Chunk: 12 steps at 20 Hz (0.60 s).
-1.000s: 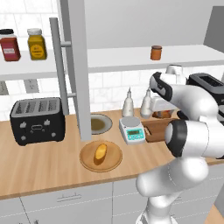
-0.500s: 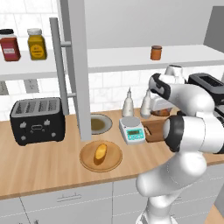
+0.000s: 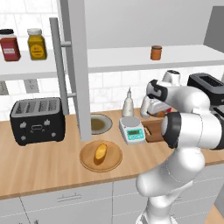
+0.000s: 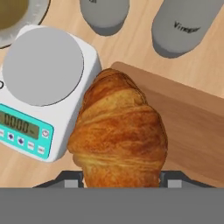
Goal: From the different types of pastries on the counter, select a croissant and place it on the cutting board. Then retrieve a jar of jam from the cabinet and place it alongside the croissant on the cutting board.
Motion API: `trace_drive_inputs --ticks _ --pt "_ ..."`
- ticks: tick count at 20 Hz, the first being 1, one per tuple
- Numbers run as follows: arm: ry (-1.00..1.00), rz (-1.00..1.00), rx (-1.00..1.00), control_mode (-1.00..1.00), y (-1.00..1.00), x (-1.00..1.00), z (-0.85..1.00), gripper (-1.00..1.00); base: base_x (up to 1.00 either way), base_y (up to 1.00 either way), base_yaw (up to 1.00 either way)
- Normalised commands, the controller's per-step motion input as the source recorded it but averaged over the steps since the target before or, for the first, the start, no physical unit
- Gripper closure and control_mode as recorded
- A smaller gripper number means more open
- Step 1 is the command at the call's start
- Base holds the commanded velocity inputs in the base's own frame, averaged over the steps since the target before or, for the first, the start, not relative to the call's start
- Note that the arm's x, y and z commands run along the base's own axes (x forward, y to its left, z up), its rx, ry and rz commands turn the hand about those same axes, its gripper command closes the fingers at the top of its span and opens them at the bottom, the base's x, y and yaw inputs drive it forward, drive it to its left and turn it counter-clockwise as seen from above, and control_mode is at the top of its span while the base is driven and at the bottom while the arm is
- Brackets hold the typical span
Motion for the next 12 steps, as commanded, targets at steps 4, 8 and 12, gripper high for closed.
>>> trace_drive_inputs --ticks 4,8,12 --pt "0.0 0.02 0.0 -1.0 0.0 0.0 -0.24 1.0 0.0 0.0 0.0" --pt "0.0 0.0 0.0 -1.0 0.0 0.0 -0.28 1.0 0.0 0.0 0.0" --pt "-0.01 0.0 0.0 -1.0 0.0 0.0 -0.24 1.0 0.0 0.0 0.0"
